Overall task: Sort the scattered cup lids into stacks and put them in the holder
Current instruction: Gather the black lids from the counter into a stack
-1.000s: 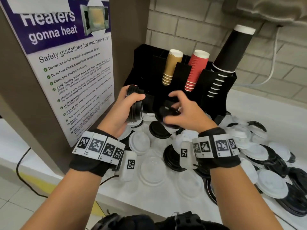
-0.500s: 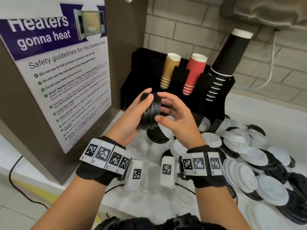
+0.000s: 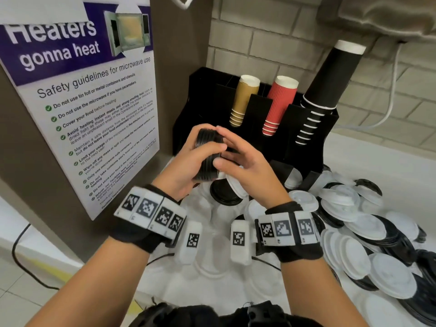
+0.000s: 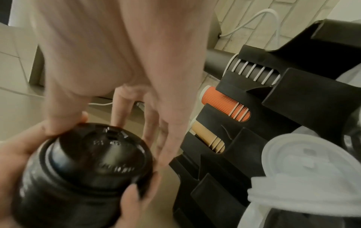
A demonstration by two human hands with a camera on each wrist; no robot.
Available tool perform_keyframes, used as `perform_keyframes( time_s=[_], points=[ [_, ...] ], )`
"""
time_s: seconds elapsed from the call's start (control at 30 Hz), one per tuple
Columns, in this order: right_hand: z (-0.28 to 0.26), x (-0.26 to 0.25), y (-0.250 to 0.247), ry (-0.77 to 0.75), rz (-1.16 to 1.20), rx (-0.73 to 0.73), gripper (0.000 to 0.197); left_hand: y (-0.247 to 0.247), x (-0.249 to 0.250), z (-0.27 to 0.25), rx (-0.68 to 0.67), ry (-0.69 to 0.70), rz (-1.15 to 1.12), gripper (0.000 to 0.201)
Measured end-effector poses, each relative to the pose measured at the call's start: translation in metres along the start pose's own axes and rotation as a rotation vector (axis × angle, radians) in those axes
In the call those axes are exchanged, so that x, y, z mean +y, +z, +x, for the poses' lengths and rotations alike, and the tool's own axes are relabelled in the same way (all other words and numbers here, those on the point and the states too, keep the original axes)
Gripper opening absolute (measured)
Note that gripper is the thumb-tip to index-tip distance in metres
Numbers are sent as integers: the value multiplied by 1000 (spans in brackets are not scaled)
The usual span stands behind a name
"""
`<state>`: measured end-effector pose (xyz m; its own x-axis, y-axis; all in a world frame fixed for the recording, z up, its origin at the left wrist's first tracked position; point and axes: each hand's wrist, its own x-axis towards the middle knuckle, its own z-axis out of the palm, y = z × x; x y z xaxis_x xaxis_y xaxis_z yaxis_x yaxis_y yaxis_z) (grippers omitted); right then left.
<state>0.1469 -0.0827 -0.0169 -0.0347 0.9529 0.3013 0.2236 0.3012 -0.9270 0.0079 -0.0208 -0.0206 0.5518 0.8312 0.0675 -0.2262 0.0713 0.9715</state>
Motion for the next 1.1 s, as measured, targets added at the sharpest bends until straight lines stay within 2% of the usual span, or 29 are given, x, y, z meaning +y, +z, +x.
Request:
perform_keyframes(
  time_s=[0.07,0.13,0.17,0.2,0.27,0.33,0.4,0.47,0.57,0.67,0.73,0.8,0.87,0.93,0.97,1.03,1.1],
  points=[
    [8,2,-5,144,-98,-36,45,-4,13,10,16,3,76,29],
    [14,7,-10,304,-467,-123,36,-8,30,21,39,20,152,28],
    [15,11,-8,339,-687,-232,32,-9,38,26,46,29,184,29],
    [17,14,-2,315,-865,-376,30,-10,45,30,46,38,213,29],
    [16,18,24,134,-1055,-641,31,-10,56,34,33,48,271,30],
    [12,21,56,-28,-1040,-800,41,-7,61,37,6,49,316,31],
    [11,26,80,-100,-947,-861,42,-5,64,38,-15,56,345,29],
    [11,32,96,-192,-945,-852,33,-4,67,39,-23,76,371,28],
    [19,41,113,-240,-1012,-810,40,-5,71,39,-39,99,388,27],
    [28,51,131,-153,-1131,-855,53,-5,76,39,-46,110,382,27],
    [30,59,141,-41,-1092,-902,63,-5,77,38,-49,119,380,27],
    [31,63,145,1,-1055,-914,69,-6,78,37,-53,132,381,28],
    [31,64,140,-45,-979,-851,64,-9,79,36,-51,148,370,28],
    [34,56,127,-103,-810,-732,53,-12,82,34,-47,169,353,29],
    [37,52,118,-83,-699,-684,50,-13,85,33,-51,177,347,29],
    [44,44,97,53,-493,-623,46,-14,90,31,-67,184,338,29],
    [50,40,76,202,-422,-505,50,-14,92,30,-71,183,313,31]
  ],
)
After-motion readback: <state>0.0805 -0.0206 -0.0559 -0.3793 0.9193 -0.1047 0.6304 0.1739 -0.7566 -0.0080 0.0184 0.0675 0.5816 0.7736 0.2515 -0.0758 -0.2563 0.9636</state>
